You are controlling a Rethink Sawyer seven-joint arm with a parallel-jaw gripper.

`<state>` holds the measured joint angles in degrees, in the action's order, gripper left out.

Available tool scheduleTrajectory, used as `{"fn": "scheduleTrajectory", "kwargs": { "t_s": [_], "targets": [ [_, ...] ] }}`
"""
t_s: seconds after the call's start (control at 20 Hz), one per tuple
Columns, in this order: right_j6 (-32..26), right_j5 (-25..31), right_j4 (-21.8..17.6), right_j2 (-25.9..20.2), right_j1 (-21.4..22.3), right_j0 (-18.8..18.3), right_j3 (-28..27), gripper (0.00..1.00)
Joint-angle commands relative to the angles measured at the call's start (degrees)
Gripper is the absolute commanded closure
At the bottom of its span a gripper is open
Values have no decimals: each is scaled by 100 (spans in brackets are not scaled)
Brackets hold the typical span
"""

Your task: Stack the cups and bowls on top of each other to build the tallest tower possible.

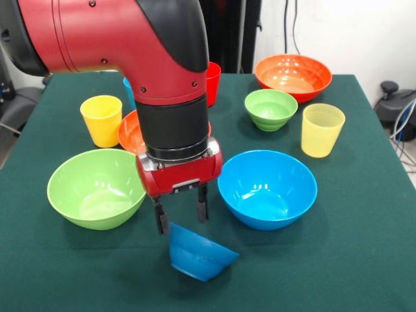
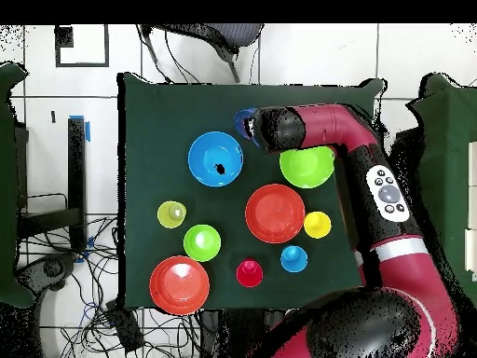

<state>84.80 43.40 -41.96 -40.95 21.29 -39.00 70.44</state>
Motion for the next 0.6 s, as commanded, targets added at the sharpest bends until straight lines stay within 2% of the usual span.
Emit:
{"fn": "scheduleTrajectory", "kwargs": {
  "t_s": [0.05, 0.25, 0.3, 0.6],
  "targets": [
    [-1004, 570, -633, 648, -108, 310, -388, 0],
    [-1076, 476, -683, 686, -87, 331, -397, 0],
    [-1186, 486, -565, 583, -92, 259, -311, 0],
    [-1091, 474, -420, 538, -111, 221, -113, 0]
  ]
}}
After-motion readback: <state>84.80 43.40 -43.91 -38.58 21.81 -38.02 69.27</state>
